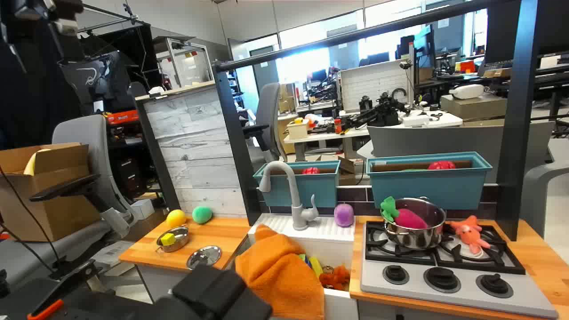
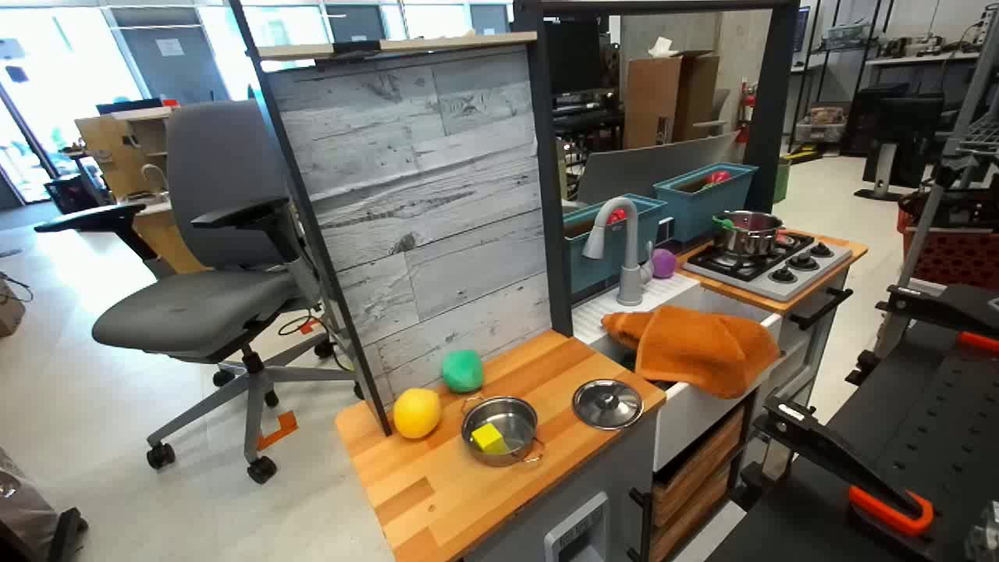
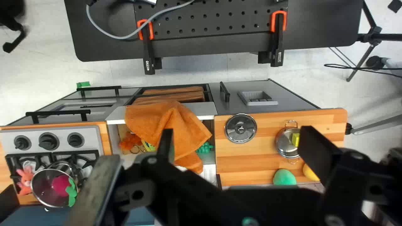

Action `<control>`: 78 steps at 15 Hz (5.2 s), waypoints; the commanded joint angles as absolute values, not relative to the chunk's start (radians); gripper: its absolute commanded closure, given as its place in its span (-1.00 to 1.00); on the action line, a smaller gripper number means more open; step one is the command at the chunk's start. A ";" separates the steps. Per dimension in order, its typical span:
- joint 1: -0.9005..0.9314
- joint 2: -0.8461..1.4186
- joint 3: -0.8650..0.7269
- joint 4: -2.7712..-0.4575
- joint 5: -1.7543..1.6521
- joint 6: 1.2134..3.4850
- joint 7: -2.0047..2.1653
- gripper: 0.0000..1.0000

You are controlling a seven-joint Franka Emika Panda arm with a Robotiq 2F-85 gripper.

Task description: Pick up the green toy from the countertop and put it in the sink.

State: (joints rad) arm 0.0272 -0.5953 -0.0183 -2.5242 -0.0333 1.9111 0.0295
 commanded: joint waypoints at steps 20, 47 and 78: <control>0.016 -0.595 -0.008 -2.522 -0.027 1.909 0.024 -1.00; 0.064 -0.415 0.024 -2.515 -0.014 2.105 0.005 -1.00; 0.333 0.972 -0.009 -1.321 -0.316 2.144 0.393 -1.00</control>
